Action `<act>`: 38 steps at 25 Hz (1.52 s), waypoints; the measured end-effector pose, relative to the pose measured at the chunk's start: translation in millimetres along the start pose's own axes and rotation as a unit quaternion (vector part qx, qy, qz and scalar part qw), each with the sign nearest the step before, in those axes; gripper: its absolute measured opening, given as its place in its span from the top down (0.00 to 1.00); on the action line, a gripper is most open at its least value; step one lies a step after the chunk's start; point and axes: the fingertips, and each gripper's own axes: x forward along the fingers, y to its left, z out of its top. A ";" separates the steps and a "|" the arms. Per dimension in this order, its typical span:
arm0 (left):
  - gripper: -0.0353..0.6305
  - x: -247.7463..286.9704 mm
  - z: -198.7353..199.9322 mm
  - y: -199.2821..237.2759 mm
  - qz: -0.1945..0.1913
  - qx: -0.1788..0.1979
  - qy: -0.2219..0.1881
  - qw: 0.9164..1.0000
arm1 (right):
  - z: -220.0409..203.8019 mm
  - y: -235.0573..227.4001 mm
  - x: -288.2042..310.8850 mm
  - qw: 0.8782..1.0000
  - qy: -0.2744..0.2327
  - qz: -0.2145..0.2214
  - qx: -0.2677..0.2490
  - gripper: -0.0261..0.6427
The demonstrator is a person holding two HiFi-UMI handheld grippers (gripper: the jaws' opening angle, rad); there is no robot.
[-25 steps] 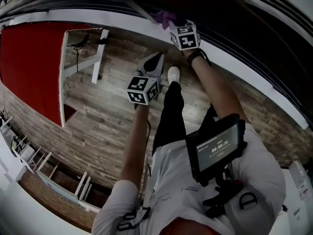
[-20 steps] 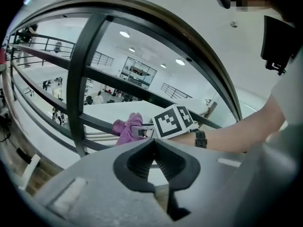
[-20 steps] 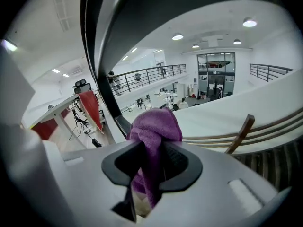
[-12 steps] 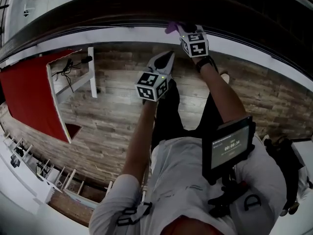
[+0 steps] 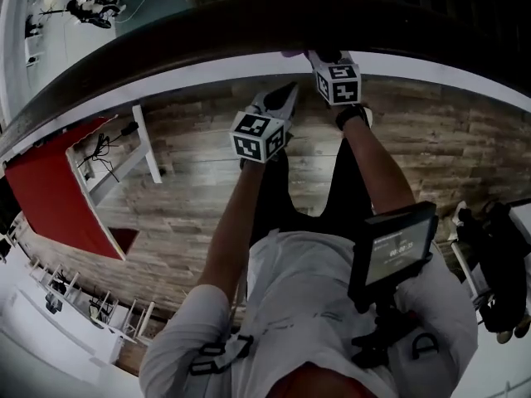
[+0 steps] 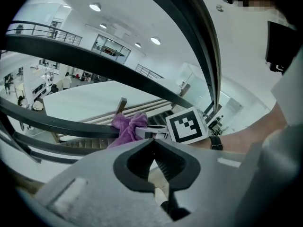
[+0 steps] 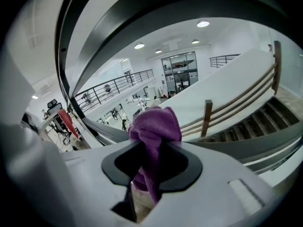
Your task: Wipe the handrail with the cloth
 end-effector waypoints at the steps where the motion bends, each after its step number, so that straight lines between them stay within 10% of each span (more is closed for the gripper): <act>1: 0.94 10.9 0.0 -10.0 -0.007 0.005 0.005 1.000 | -3.0 -14.5 -8.4 1.000 -0.003 -0.007 0.010 0.81; 38: 0.94 317.1 -31.3 -320.8 -0.167 0.092 0.052 0.980 | -57.6 -506.4 -243.6 0.971 -0.033 -0.225 0.069 0.81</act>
